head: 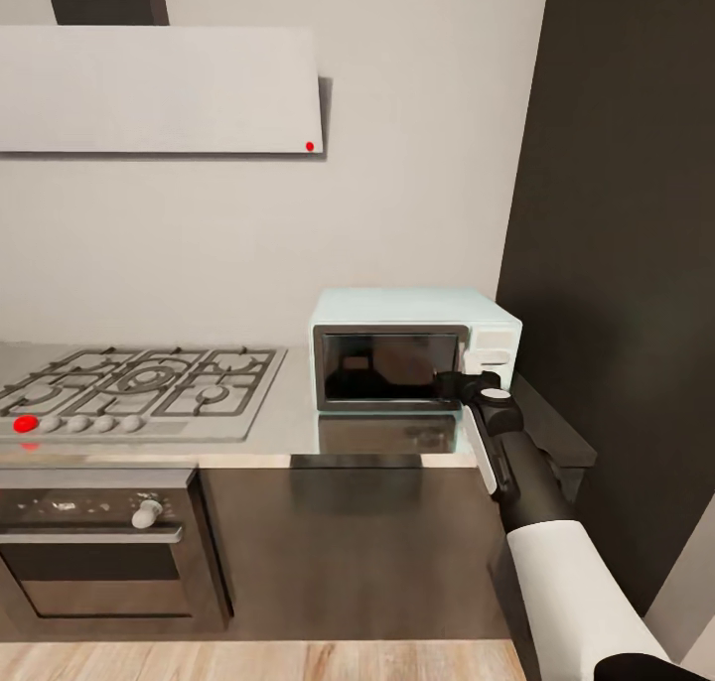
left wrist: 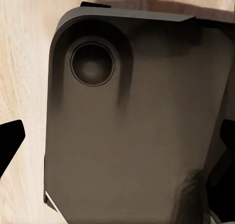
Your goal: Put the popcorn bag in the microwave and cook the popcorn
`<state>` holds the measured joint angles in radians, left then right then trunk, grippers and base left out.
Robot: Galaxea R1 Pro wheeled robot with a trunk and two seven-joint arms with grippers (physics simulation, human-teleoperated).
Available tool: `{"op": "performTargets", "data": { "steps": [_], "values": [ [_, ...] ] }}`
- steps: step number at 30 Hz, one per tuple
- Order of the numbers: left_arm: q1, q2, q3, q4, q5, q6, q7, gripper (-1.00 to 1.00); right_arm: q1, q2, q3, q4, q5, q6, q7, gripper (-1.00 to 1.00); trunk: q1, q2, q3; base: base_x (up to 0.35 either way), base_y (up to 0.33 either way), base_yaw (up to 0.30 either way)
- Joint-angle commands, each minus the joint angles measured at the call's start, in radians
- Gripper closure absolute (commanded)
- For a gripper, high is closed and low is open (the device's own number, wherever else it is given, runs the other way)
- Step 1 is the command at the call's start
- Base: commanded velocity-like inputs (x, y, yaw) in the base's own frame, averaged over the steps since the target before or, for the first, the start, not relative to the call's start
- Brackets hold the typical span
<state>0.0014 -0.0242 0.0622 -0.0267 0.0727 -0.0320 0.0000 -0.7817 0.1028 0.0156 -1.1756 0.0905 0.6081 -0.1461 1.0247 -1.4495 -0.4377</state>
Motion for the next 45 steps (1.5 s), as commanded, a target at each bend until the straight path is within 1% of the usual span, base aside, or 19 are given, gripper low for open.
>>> {"op": "performTargets", "data": {
  "steps": [1, 7, 17, 23, 30, 38, 39, 45],
  "values": [
    [0.0, 0.0, 0.006, -0.001, 0.007, -0.002, 0.0, -1.0, -0.001, 0.0, 0.001, -0.001, 0.009, 0.007, -0.001, -1.0, 0.0, 0.0, -0.001, 0.212, 0.0, 0.0],
    [0.0, 0.0, 0.005, -0.001, 0.007, -0.002, 0.0, -1.0, -0.001, 0.0, 0.001, -0.001, 0.011, 0.008, 0.0, -1.0, 0.0, 0.0, -0.001, 0.198, 0.0, 0.0],
    [0.0, 0.0, 0.005, -0.001, 0.007, -0.002, 0.0, -1.0, -0.001, -0.002, 0.001, -0.001, 0.011, 0.009, 0.003, -1.0, 0.0, 0.0, -0.001, 0.018, 0.0, 0.0],
    [0.0, 0.001, 0.007, -0.001, 0.008, -0.002, 0.001, -1.0, -0.001, -0.002, 0.001, -0.001, 0.011, 0.007, 0.003, -1.0, 0.0, 0.0, -0.001, 0.141, -0.081, 0.0],
    [0.0, 0.001, 0.007, -0.001, 0.009, -0.002, 0.003, -1.0, -0.001, -0.002, 0.001, 0.024, 0.011, 0.006, 0.003, -1.0, 0.0, 0.0, -0.001, 0.013, -0.009, 0.0],
    [0.0, 0.001, 0.006, -0.001, 0.009, -0.002, 0.002, -1.0, -0.001, -0.002, 0.001, 0.028, 0.011, 0.008, 0.003, -1.0, 0.0, 0.0, -0.001, 0.0, 0.0, 0.0],
    [0.0, 0.001, 0.006, -0.001, 0.009, -0.002, 0.002, -1.0, -0.001, -0.002, 0.001, 0.028, 0.011, 0.008, 0.003, 1.0, 0.0, 0.0, -0.001, 0.0, 0.0, 0.0],
    [0.0, 0.001, 0.007, -0.001, 0.009, -0.001, 0.002, -1.0, -0.001, -0.002, 0.001, 0.028, 0.011, 0.01, 0.002, 1.0, 0.0, 0.0, -0.001, 0.0, 0.0, 0.0]
  ]
}}
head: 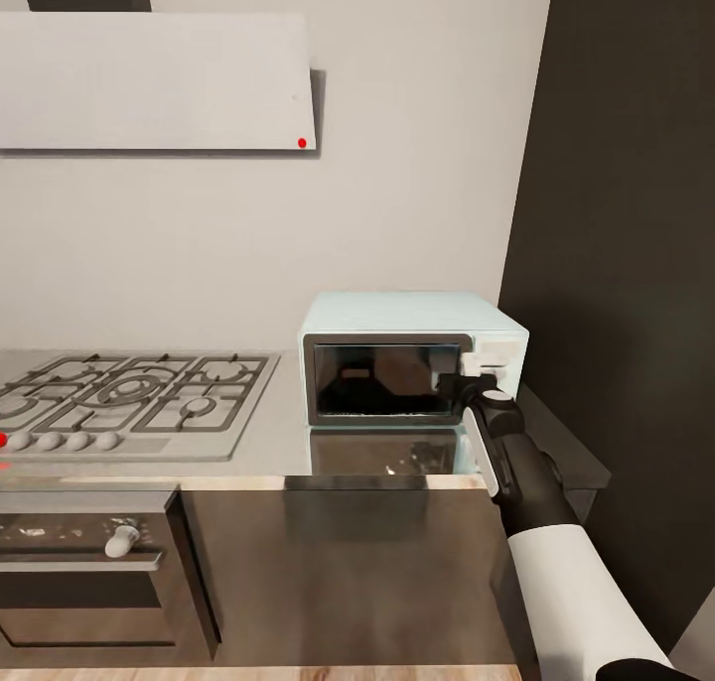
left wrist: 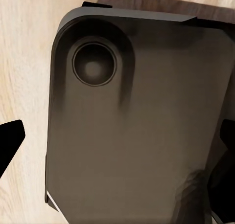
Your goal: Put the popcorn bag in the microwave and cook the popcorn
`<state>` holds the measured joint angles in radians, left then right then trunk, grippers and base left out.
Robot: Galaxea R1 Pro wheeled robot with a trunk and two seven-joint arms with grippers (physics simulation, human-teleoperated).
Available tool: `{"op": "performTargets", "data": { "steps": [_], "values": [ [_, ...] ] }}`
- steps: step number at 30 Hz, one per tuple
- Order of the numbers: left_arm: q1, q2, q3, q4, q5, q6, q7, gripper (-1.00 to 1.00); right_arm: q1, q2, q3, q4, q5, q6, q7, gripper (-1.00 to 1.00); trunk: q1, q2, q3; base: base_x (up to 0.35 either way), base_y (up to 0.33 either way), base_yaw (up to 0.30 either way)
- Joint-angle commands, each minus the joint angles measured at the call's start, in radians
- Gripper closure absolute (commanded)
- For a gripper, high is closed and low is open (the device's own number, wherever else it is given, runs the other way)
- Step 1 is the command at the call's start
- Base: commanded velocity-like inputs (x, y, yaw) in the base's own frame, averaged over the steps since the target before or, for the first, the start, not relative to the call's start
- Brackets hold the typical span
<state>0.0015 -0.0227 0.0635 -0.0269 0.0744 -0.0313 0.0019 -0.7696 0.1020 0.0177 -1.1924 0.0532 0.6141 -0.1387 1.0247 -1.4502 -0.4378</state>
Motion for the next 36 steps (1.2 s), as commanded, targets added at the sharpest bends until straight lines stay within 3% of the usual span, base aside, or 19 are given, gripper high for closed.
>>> {"op": "performTargets", "data": {
  "steps": [1, 21, 35, 36],
  "values": [
    [0.0, 0.0, 0.005, -0.001, 0.007, -0.002, 0.0, -1.0, -0.013, -0.001, -0.001, 0.045, 0.048, 0.004, -0.005, 1.0, 0.0, 0.0, -0.001, 0.0, 0.0, 0.0],
    [0.0, 0.001, 0.006, -0.001, 0.007, -0.002, 0.004, -1.0, -0.013, -0.001, -0.001, 0.045, 0.049, 0.002, -0.007, 1.0, 0.0, 0.0, -0.001, -0.024, -0.017, 0.0],
    [0.0, 0.003, 0.006, -0.001, 0.007, -0.002, 0.004, -1.0, -0.013, -0.001, -0.001, 0.043, 0.052, 0.003, -0.005, 1.0, 0.0, 0.0, -0.001, -0.304, 0.0, 0.0],
    [0.0, 0.003, 0.006, -0.001, 0.007, -0.002, 0.003, -1.0, -0.013, -0.001, 0.02, 0.043, 0.019, 0.004, -0.005, 1.0, 0.0, 0.0, -0.001, 0.0, 0.0, 0.0]
  ]
}}
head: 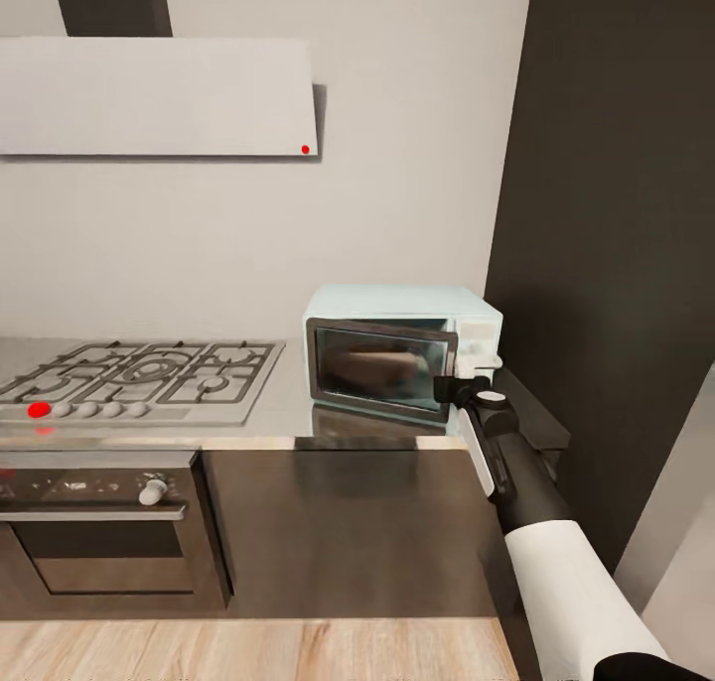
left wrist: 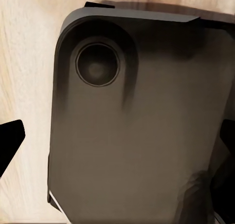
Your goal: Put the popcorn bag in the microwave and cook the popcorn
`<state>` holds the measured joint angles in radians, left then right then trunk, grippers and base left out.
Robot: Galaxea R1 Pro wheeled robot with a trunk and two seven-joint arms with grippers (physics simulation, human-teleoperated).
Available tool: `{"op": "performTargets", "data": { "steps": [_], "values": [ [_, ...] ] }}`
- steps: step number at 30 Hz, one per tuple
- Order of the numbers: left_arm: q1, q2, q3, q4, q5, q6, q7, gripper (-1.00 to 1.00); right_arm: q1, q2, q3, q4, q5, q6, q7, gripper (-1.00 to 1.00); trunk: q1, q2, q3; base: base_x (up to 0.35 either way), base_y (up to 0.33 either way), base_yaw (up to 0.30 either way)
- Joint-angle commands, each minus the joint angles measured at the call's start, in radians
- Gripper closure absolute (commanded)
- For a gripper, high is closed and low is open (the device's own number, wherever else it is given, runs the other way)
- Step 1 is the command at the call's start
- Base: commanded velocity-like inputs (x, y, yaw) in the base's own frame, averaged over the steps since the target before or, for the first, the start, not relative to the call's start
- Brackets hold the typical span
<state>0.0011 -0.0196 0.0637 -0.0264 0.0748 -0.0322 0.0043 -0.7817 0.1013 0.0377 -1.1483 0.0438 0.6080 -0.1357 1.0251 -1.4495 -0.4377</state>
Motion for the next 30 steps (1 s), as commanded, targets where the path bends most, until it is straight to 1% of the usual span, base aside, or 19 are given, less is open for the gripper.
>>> {"op": "performTargets", "data": {
  "steps": [1, 2, 4, 5, 6, 9, 11, 19, 20, 21, 22, 30],
  "values": [
    [0.0, 0.001, 0.008, -0.001, 0.007, -0.002, 0.001, -1.0, -0.001, 0.005, -0.004, 0.0, 0.01, 0.007, -0.009, 1.0, 0.0, -0.001, -0.001, 0.0, 0.0, 0.0],
    [0.0, 0.001, 0.008, -0.001, 0.007, -0.002, 0.001, -1.0, -0.001, 0.005, -0.009, 0.0, 0.011, 0.007, -0.011, 1.0, 0.0, -0.001, -0.001, 0.0, 0.0, 0.0],
    [0.0, 0.001, 0.009, -0.001, 0.007, -0.002, 0.002, -1.0, -0.001, 0.007, -0.007, 0.001, 0.0, 0.006, -0.01, 1.0, 0.0, -0.001, -0.001, 0.0, 0.0, 0.0],
    [0.0, 0.001, 0.009, -0.001, 0.007, -0.002, 0.002, -1.0, -0.001, 0.004, -0.005, 0.0, 0.008, 0.005, -0.009, 1.0, 0.0, -0.001, -0.001, 0.0, 0.0, 0.0],
    [0.0, 0.001, 0.01, -0.001, 0.007, -0.002, 0.002, -1.0, -0.001, -0.001, -0.003, 0.0, 0.006, 0.004, -0.009, 1.0, 0.0, -0.001, -0.001, 0.0, 0.0, 0.0],
    [0.0, 0.001, 0.01, -0.001, 0.007, -0.002, 0.002, -1.0, -0.001, -0.005, -0.001, -0.001, -0.021, 0.003, -0.009, 1.0, 0.0, -0.001, -0.001, 0.0, 0.0, 0.0],
    [0.0, 0.001, 0.01, -0.001, 0.007, -0.002, 0.002, -1.0, -0.001, -0.006, -0.001, -0.001, -0.027, 0.003, -0.007, 1.0, 0.0, -0.001, -0.001, 0.0, 0.0, 0.0],
    [0.0, 0.001, 0.01, -0.001, 0.007, -0.002, 0.002, -1.0, -0.001, -0.007, -0.001, -0.001, -0.024, 0.004, -0.002, 1.0, 0.0, -0.001, -0.001, 0.0, 0.0, 0.0],
    [0.0, 0.001, 0.01, -0.001, 0.007, -0.002, 0.002, -1.0, -0.001, -0.008, -0.001, -0.001, -0.025, 0.004, -0.003, -1.0, 0.0, -0.001, -0.001, 0.0, 0.0, 0.0],
    [0.0, 0.001, 0.01, -0.001, 0.007, -0.002, 0.002, -1.0, -0.001, -0.008, 0.0, -0.001, -0.019, 0.003, -0.003, -1.0, 0.0, -0.001, -0.001, 0.0, 0.0, 0.0],
    [0.0, 0.001, 0.01, -0.001, 0.007, -0.002, 0.002, -1.0, -0.001, -0.008, 0.0, -0.001, 0.033, 0.004, -0.004, -1.0, 0.0, -0.001, -0.001, 0.0, 0.0, 0.0],
    [0.0, 0.001, 0.01, -0.001, 0.007, -0.002, 0.002, -1.0, -0.001, -0.008, 0.0, -0.001, 0.032, 0.018, 0.008, -1.0, 0.0, -0.001, -0.001, 0.0, 0.0, 0.0]
  ]
}}
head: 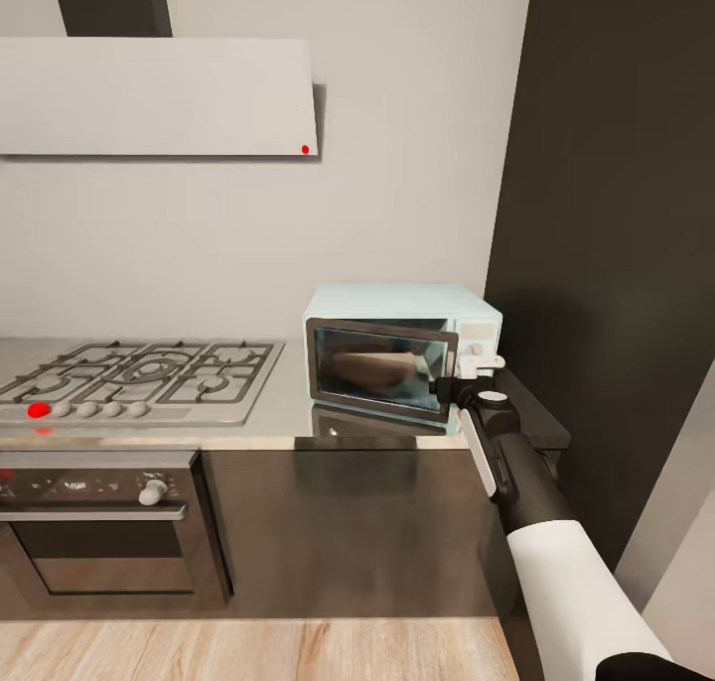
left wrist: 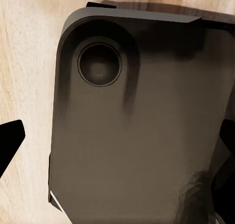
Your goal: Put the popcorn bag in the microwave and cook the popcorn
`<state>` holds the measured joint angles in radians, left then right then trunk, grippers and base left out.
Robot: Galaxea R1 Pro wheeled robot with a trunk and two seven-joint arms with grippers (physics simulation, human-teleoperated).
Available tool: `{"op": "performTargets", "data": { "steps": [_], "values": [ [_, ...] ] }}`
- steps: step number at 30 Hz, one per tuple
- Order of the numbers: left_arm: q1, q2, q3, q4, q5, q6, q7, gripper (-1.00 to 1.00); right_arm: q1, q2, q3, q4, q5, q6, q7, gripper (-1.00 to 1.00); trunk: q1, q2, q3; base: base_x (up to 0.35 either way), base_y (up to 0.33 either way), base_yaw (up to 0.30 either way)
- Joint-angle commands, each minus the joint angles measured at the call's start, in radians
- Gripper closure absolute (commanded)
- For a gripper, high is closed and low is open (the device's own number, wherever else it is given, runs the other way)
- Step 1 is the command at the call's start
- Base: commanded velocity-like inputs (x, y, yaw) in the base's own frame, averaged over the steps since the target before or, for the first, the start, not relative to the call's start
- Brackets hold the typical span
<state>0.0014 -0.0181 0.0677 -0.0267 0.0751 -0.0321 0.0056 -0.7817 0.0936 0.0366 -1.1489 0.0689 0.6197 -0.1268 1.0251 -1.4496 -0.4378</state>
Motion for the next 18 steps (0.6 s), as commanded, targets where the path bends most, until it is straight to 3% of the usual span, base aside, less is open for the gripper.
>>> {"op": "performTargets", "data": {
  "steps": [1, 4, 6, 8, 10, 14, 18],
  "values": [
    [0.0, 0.0, 0.006, -0.001, 0.006, -0.002, 0.001, -1.0, -0.001, 0.0, 0.002, -0.001, 0.007, 0.012, 0.003, -1.0, 0.0, -0.001, -0.001, 0.0, 0.0, 0.0],
    [0.0, 0.0, 0.006, -0.001, 0.006, -0.002, 0.001, -1.0, -0.001, -0.003, 0.002, -0.003, 0.008, 0.052, 0.039, -1.0, 0.0, -0.001, -0.001, 0.0, 0.0, 0.0],
    [0.0, 0.0, 0.006, -0.001, 0.006, -0.002, 0.001, -1.0, -0.001, -0.029, 0.002, -0.004, 0.009, 0.068, 0.09, -1.0, 0.0, -0.001, -0.001, 0.0, 0.0, 0.0],
    [0.0, 0.0, 0.006, -0.001, 0.006, -0.002, 0.001, -1.0, -0.002, -0.081, 0.003, -0.004, 0.007, 0.075, 0.164, -1.0, 0.0, -0.001, -0.001, 0.0, 0.0, 0.0],
    [0.0, 0.0, 0.006, -0.001, 0.006, -0.002, 0.001, -1.0, -0.004, -0.155, 0.003, -0.011, 0.011, 0.082, 0.298, -1.0, 0.0, -0.001, -0.001, 0.0, 0.0, 0.0],
    [0.0, 0.0, 0.006, -0.001, 0.006, -0.002, 0.001, -1.0, -0.005, -0.27, 0.003, -0.008, 0.012, 0.084, 0.451, -1.0, 0.0, -0.001, -0.001, 0.0, 0.0, 0.0],
    [0.0, 0.0, 0.006, -0.001, 0.006, -0.002, 0.001, -1.0, -0.005, -0.319, 0.001, -0.002, 0.007, 0.086, 0.477, -1.0, 0.0, -0.001, -0.001, 0.0, 0.0, 0.0]
  ]
}}
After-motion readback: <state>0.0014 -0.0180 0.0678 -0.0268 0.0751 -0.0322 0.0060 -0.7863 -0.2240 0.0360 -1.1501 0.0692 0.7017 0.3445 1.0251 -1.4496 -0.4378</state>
